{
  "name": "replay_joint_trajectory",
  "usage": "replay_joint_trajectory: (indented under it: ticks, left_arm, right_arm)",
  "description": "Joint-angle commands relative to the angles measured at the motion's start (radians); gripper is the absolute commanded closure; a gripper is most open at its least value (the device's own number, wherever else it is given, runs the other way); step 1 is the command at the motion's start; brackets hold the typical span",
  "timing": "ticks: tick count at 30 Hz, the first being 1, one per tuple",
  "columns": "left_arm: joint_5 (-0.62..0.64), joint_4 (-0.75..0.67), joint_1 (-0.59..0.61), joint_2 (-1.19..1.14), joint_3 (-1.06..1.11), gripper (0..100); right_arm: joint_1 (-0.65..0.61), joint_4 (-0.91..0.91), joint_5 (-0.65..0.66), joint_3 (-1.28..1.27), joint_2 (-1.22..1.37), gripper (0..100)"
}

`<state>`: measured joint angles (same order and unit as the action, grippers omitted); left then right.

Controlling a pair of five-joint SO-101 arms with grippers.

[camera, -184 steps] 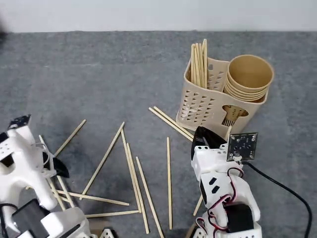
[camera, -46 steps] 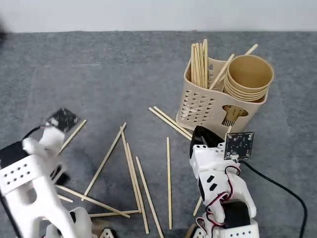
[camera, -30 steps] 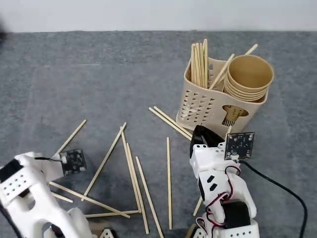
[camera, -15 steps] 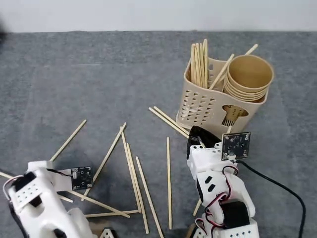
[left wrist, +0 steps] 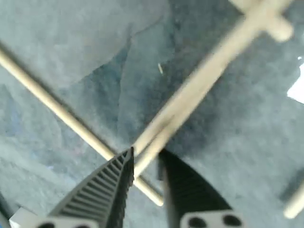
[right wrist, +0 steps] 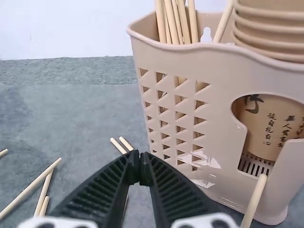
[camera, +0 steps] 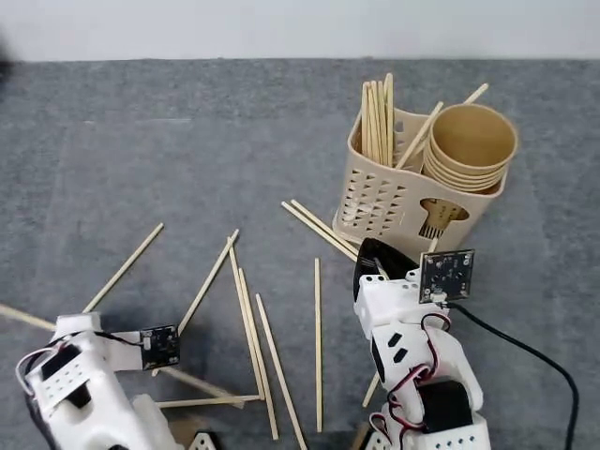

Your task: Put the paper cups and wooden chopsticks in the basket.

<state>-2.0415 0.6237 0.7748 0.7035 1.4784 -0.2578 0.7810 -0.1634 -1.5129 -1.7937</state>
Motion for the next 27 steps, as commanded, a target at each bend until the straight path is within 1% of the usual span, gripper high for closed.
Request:
replay_joint_trajectory:
  ticks: [1, 6, 8, 10, 12, 13, 16, 18, 20, 22, 27]
  left_arm:
    - [-0.008, -0.015, -0.011, -0.005, 0.025, 99]
    - [-0.005, -0.015, -0.011, 0.002, 0.022, 99]
    - [0.0, -0.009, -0.011, 0.037, 0.024, 99]
    - [0.041, 0.032, -0.015, 0.098, 0.019, 99]
    - [0.107, 0.114, -0.049, 0.184, -0.01, 99]
    - [0.149, 0.178, -0.064, 0.236, -0.035, 99]
    - [0.238, 0.431, -0.123, 0.4, -0.142, 99]
    - [0.269, 0.608, -0.164, 0.508, -0.222, 99]
    - [0.293, 0.743, -0.213, 0.611, -0.277, 99]
    - [0.354, 0.816, -0.267, 0.707, -0.308, 99]
    - [0.566, 0.838, -0.419, 0.862, -0.289, 99]
  right_arm:
    - [-0.002, -0.027, -0.008, 0.005, -0.008, 98.7]
    - [-0.001, -0.027, -0.006, 0.006, -0.008, 98.7]
    - [-0.001, -0.027, -0.006, 0.006, -0.008, 98.7]
    - [-0.001, -0.027, -0.006, 0.006, -0.008, 98.7]
    - [-0.001, -0.027, -0.006, 0.008, -0.008, 98.7]
    - [-0.001, -0.027, -0.006, 0.008, -0.008, 98.7]
    - [-0.001, -0.027, -0.005, 0.009, -0.008, 98.7]
    - [-0.001, -0.027, -0.005, 0.009, -0.008, 98.7]
    - [-0.001, -0.027, -0.005, 0.009, -0.008, 98.7]
    - [-0.001, -0.027, -0.006, 0.009, -0.008, 98.7]
    - [-0.001, -0.025, -0.006, 0.011, -0.008, 98.7]
